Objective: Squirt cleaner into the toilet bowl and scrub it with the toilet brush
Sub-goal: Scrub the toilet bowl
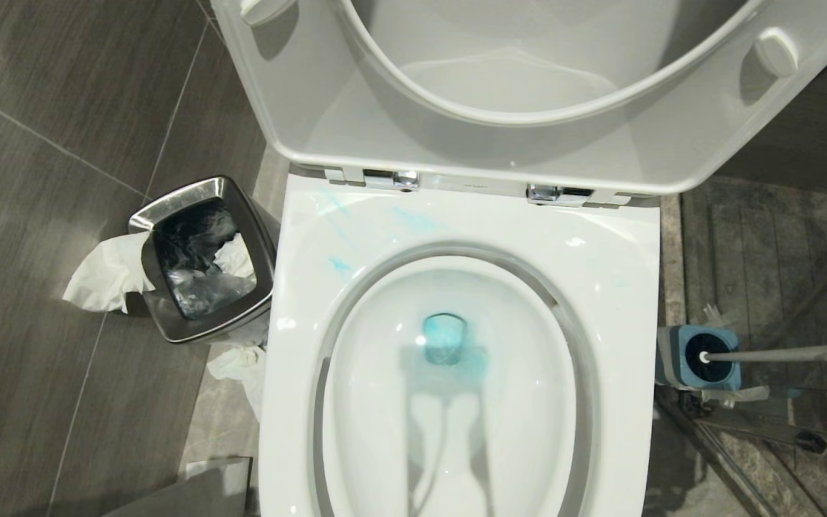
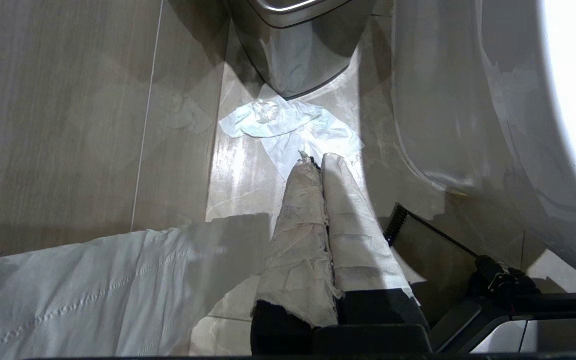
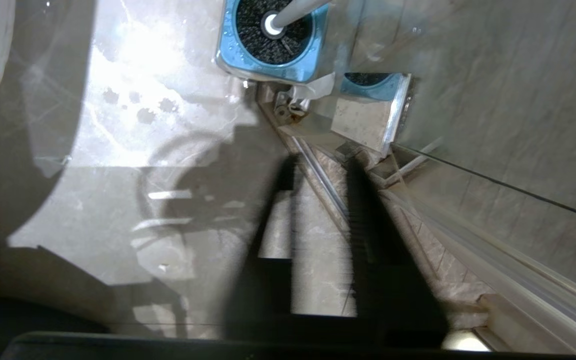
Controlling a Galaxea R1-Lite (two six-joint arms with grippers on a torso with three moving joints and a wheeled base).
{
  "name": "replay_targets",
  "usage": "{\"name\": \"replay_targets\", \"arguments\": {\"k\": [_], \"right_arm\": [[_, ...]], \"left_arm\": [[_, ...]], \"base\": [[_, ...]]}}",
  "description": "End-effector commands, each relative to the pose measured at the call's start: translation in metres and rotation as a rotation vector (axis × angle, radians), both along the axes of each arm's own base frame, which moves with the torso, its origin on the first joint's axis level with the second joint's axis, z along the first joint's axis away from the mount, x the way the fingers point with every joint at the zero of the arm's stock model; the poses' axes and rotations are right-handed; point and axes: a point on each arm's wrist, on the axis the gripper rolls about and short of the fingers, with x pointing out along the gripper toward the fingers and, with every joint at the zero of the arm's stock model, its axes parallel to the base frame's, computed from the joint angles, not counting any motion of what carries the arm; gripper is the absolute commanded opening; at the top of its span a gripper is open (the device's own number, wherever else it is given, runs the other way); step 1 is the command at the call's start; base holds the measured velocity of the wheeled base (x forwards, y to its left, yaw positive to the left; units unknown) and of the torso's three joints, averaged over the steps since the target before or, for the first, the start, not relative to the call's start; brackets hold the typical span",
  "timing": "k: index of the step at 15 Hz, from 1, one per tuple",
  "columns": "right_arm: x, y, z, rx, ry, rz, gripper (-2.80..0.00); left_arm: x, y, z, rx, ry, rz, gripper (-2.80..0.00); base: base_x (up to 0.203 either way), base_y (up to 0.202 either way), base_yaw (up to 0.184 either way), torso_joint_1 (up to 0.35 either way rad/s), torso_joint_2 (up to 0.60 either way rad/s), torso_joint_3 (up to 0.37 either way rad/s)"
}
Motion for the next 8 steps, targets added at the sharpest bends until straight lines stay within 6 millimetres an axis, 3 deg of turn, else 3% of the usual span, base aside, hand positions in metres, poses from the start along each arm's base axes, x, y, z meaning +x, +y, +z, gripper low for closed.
{"name": "replay_targets", "arguments": {"k": [1, 8], "right_arm": [[0.004, -0.002, -0.004, 0.021, 0.029, 0.007, 0.00], [0.021, -0.013, -0.003, 0.045, 0.050, 0.009, 0.00]], "left_arm": [[0.000, 0.000, 0.000, 0.000, 0.000, 0.000, -2.80], [0.000, 0.000, 0.000, 0.000, 0.000, 0.000, -2.80]], "base": [[0.000, 0.000, 0.000, 0.000, 0.00, 0.000], [0.000, 0.000, 0.000, 0.000, 0.00, 0.000]]}}
